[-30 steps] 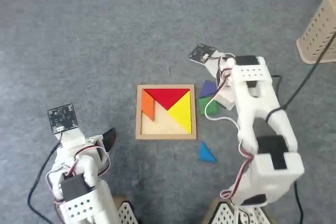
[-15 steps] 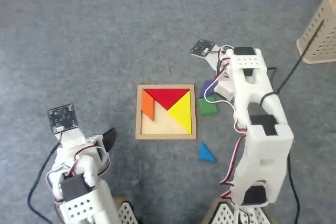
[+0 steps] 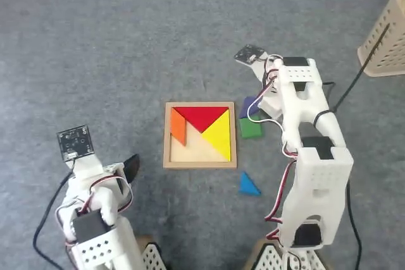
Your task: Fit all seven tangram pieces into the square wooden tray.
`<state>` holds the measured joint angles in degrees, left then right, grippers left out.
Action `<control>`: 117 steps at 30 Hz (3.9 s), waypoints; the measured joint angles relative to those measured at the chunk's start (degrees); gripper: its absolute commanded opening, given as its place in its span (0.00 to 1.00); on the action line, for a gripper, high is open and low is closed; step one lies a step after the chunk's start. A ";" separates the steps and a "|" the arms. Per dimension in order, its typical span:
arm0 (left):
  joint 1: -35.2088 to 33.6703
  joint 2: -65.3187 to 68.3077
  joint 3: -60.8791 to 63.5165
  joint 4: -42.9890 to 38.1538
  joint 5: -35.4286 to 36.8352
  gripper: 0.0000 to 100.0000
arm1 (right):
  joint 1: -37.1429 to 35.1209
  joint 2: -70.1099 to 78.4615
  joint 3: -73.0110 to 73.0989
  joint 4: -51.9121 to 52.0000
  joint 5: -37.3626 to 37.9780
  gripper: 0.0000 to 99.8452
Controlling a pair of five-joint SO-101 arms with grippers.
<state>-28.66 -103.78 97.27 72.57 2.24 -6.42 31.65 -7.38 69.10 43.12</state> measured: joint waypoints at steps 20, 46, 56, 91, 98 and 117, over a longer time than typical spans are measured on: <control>0.00 0.00 0.00 0.00 0.00 0.35 | -8.62 -17.76 0.09 16.44 -25.93 0.01; 0.00 0.00 0.00 0.00 0.00 0.35 | -33.76 -8.97 6.51 -1.85 -60.04 0.02; 0.00 0.00 0.00 0.00 0.00 0.35 | -33.85 -8.62 6.42 -2.90 -61.98 0.17; 0.00 0.00 0.00 0.00 0.00 0.35 | -30.77 -36.75 44.92 -29.89 -43.52 0.01; 0.00 0.00 0.00 0.00 0.00 0.35 | -30.86 -29.63 44.48 -30.15 -43.34 0.01; 0.00 0.00 0.00 0.00 0.00 0.35 | -33.23 -28.40 39.82 -30.07 -43.34 0.01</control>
<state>-28.66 -103.78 97.27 72.57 2.24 -39.65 3.25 32.44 39.03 -0.22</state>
